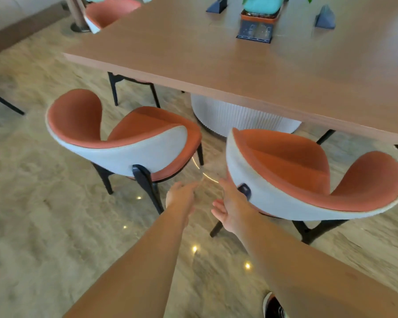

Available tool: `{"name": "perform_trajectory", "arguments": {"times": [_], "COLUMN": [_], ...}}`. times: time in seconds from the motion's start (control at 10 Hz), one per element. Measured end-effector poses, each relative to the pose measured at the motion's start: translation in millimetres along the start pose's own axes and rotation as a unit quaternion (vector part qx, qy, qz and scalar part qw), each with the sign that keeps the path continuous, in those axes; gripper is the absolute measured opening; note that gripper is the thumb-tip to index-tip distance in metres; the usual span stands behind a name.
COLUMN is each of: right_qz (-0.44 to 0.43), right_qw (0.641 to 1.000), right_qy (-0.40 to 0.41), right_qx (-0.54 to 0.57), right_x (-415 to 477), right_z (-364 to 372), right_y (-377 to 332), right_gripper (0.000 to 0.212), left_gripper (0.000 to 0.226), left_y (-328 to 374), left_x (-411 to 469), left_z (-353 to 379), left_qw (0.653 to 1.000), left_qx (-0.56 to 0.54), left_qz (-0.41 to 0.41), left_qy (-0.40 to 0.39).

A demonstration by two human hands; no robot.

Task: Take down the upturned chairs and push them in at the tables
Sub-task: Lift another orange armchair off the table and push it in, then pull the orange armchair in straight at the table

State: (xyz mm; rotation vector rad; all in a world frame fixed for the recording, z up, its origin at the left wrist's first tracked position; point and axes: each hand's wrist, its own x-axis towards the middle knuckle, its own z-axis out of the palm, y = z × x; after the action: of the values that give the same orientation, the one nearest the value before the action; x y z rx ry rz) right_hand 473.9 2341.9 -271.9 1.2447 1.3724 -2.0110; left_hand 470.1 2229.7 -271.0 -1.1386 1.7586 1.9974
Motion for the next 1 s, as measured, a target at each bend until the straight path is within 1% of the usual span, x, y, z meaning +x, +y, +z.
{"name": "perform_trajectory", "arguments": {"times": [0.1, 0.2, 0.3, 0.4, 0.5, 0.6, 0.7, 0.8, 0.9, 1.0], "right_qz": [-0.010, -0.009, -0.009, -0.002, 0.002, 0.006, 0.024, 0.021, 0.025, 0.018], "right_qw": [1.000, 0.999, 0.998, 0.998, 0.999, 0.999, 0.999, 0.998, 0.997, 0.993], "right_qy": [-0.019, -0.026, -0.039, -0.058, -0.053, -0.027, 0.003, 0.016, 0.048, 0.105], "right_qx": [-0.018, -0.037, -0.043, -0.031, -0.010, 0.021, 0.040, 0.053, 0.060, 0.057], "right_x": [-12, -19, -17, -6, 13, 36, 49, 55, 56, 61], "right_z": [52, 99, 145, 191, 230, 270, 305, 338, 361, 380], "right_y": [25, 35, 41, 42, 36, 26, 24, 17, 15, 19], "right_gripper": [0.040, 0.030, 0.034, 0.031, 0.034, 0.042, 0.059, 0.075, 0.070, 0.075], "left_gripper": [0.016, 0.009, 0.004, 0.025, 0.040, 0.061, 0.074, 0.076, 0.080, 0.083], "left_y": [12, 27, 47, 68, 93, 117, 136, 166, 187, 206], "left_x": [18, 32, 52, 81, 114, 154, 188, 220, 245, 273], "left_z": [-56, -97, -131, -155, -170, -190, -217, -237, -258, -287], "left_qw": [1.000, 0.999, 1.000, 1.000, 1.000, 0.996, 0.992, 0.990, 0.986, 0.987], "left_qx": [-0.010, 0.002, 0.003, 0.004, -0.002, -0.033, -0.050, -0.057, -0.083, -0.076], "left_qz": [0.016, 0.018, 0.007, -0.010, -0.010, -0.047, -0.065, -0.049, -0.077, -0.091], "left_qy": [-0.024, -0.028, -0.015, -0.005, 0.017, 0.069, 0.101, 0.121, 0.121, 0.106]}}
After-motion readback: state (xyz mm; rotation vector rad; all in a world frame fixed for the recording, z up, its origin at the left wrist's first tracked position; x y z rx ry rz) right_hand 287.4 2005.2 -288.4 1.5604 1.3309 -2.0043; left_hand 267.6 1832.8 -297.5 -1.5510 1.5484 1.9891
